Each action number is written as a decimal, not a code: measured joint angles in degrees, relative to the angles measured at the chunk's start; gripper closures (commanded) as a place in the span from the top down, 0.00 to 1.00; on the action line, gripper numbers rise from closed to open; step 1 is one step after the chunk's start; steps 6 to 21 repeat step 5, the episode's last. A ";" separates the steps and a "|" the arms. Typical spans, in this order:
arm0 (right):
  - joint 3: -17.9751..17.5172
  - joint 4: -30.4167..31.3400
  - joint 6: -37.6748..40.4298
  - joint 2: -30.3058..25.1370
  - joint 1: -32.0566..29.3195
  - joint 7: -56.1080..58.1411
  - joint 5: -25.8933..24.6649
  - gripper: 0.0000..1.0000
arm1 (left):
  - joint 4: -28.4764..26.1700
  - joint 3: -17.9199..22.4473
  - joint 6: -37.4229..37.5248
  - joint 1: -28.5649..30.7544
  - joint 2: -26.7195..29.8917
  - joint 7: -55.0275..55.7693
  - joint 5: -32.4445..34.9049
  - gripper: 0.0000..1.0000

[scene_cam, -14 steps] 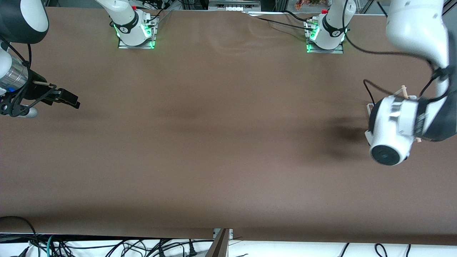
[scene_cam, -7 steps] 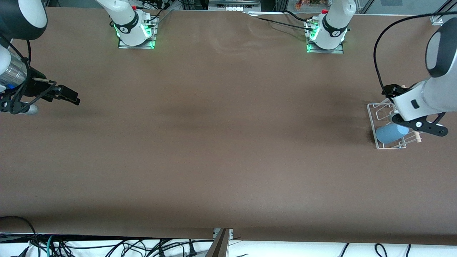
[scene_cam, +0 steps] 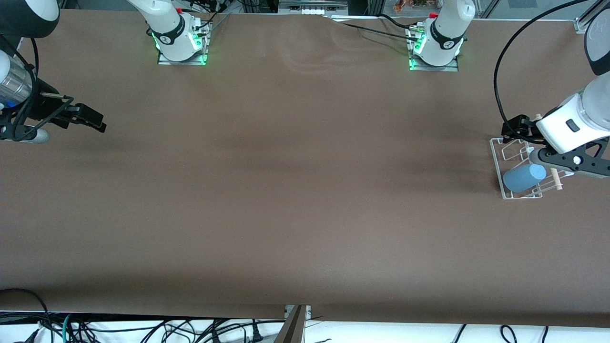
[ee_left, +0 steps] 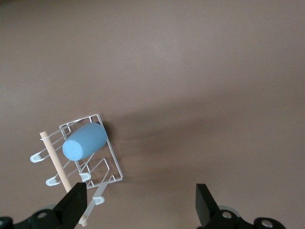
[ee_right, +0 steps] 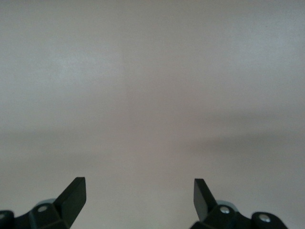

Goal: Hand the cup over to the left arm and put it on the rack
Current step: 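Open the left gripper and lift it away from the rack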

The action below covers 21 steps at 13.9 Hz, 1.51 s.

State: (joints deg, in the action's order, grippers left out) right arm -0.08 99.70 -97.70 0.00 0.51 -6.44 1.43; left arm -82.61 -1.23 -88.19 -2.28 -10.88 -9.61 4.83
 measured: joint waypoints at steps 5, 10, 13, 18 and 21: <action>0.23 -0.46 0.04 -0.02 -0.04 0.00 0.00 1.00 | -16.07 -2.25 -11.41 3.62 10.28 8.35 -0.25 1.00; 0.23 -0.46 0.04 -0.02 -0.04 0.00 0.00 1.00 | -16.07 -2.25 -11.41 3.62 10.28 8.35 -0.25 1.00; 0.23 -0.46 0.04 -0.02 -0.04 0.00 0.00 1.00 | -16.07 -2.25 -11.41 3.62 10.28 8.35 -0.25 1.00; 0.23 -0.46 0.04 -0.02 -0.04 0.00 0.00 1.00 | -16.07 -2.25 -11.41 3.62 10.28 8.35 -0.25 1.00; 0.23 -0.46 0.04 -0.02 -0.04 0.00 0.00 1.00 | -16.07 -2.25 -11.41 3.62 10.28 8.35 -0.25 1.00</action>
